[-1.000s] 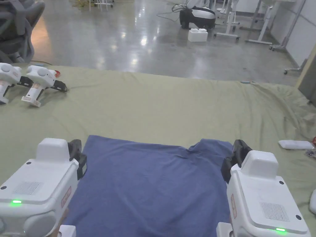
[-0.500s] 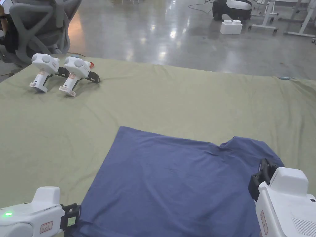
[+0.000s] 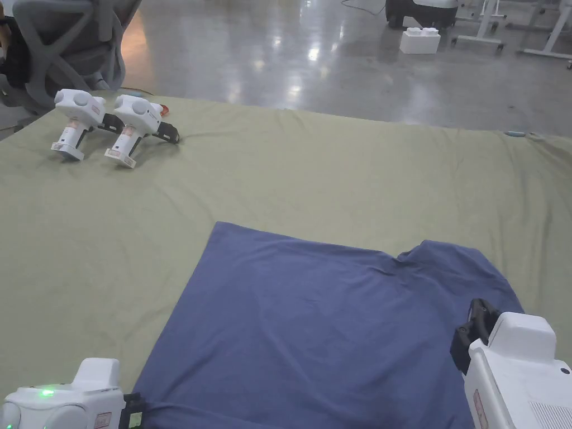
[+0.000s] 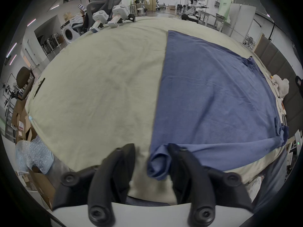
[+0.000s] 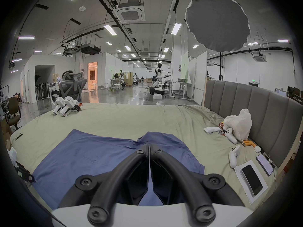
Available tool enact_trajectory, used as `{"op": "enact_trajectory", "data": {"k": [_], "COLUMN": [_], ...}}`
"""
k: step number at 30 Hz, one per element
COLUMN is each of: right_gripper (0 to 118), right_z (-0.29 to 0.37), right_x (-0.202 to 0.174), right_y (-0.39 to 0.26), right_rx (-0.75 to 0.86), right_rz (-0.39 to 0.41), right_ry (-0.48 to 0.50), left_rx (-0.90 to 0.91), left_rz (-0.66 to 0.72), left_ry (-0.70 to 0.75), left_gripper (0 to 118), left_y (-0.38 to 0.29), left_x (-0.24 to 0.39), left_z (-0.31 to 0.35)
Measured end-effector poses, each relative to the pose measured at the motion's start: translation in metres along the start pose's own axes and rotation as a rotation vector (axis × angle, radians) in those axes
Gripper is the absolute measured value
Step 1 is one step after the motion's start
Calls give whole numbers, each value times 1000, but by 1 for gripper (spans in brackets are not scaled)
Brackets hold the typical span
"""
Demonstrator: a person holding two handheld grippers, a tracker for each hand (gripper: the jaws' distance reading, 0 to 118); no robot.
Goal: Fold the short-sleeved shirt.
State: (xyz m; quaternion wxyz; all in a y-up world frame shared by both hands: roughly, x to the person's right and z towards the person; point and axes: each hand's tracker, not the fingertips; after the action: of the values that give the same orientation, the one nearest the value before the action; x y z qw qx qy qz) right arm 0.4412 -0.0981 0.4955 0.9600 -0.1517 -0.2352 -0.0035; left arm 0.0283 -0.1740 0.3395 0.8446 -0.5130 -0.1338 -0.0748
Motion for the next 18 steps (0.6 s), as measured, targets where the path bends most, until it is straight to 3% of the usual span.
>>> {"op": "enact_trajectory", "data": {"k": [2, 7, 10, 11, 13, 14, 15, 18], "right_gripper": [1, 1, 7, 17, 64, 79, 88, 88], "right_z": [1, 11, 22, 29, 36, 39, 41, 49], "right_x": [2, 17, 35, 45, 63, 73, 81, 105], "right_y": [-3, -4, -1, 0, -3, -7, -12, -33], "right_rx": [-15, -62, -148, -167, -248, -290, -335, -459], "right_rz": [-9, -24, 35, 54, 88, 83, 83, 51], "right_ry": [5, 25, 20, 0, -15, -24, -36, -49], "left_rx": [5, 17, 19, 26, 35, 38, 39, 49], "left_rz": [-13, -32, -21, -25, -32, -33, -28, 18], "left_ry": [-31, -44, -55, -57, -65, -66, -65, -88], "left_gripper": [6, 3, 1, 1, 1, 1, 1, 1], "left_y": [-2, -3, 2, 3, 4, 5, 5, 7], "left_x": [8, 14, 0, 0, -2, -3, -4, -9], "left_z": [3, 13, 12, 16, 20, 22, 24, 26]}}
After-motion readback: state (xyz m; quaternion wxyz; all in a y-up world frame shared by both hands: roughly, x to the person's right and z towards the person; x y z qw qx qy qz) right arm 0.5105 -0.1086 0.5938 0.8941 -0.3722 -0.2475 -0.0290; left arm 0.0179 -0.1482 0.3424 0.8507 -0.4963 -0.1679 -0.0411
